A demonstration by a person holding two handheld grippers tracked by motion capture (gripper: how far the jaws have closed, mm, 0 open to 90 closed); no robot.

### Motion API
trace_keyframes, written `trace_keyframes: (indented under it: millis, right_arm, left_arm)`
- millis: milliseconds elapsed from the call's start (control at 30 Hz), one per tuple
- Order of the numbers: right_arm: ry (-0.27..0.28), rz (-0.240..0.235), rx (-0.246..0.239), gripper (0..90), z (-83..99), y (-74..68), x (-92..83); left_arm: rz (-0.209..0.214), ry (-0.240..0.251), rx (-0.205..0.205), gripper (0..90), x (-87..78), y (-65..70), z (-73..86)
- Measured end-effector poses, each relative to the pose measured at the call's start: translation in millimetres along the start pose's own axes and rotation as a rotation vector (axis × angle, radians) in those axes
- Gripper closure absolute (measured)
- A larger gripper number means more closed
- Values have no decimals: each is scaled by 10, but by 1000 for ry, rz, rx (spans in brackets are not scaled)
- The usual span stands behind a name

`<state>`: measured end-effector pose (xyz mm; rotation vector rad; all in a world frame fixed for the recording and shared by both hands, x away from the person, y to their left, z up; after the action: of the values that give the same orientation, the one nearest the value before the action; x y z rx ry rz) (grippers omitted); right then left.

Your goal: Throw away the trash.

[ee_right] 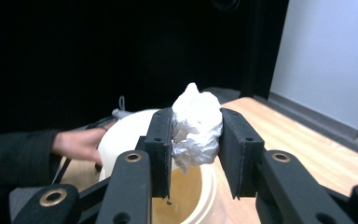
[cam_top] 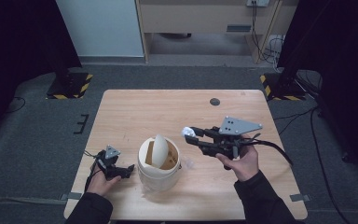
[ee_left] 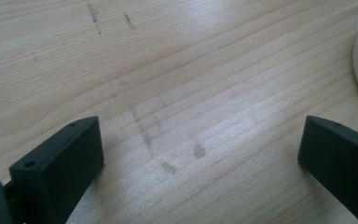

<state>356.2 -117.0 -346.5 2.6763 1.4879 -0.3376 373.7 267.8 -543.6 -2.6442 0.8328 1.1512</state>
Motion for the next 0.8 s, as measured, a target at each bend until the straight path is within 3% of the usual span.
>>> trace_keyframes:
  millis: [267,500,800]
  right_arm:
    - [-73,-29,-16,663,157,-74,176]
    - [-112,-40,-25,663,227,-93,238]
    - [-207,-60,-34,665,387,-96,355]
  left_arm:
    - [0,0,-1,0,0,2,0]
    - [0,0,-1,0,0,2,0]
    - [0,0,-1,0,0,2,0]
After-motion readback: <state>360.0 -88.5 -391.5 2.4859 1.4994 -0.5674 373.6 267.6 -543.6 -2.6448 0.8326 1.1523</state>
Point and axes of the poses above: each handheld gripper's, and its own axes: x roughly forward along the jaws, z roughly out of its underside, y roughly to its right, the point moved 1 cm from there along x, roughly forward along the jaws, and after that the axes turned 7 degrees about z, right-handed, at the moved point
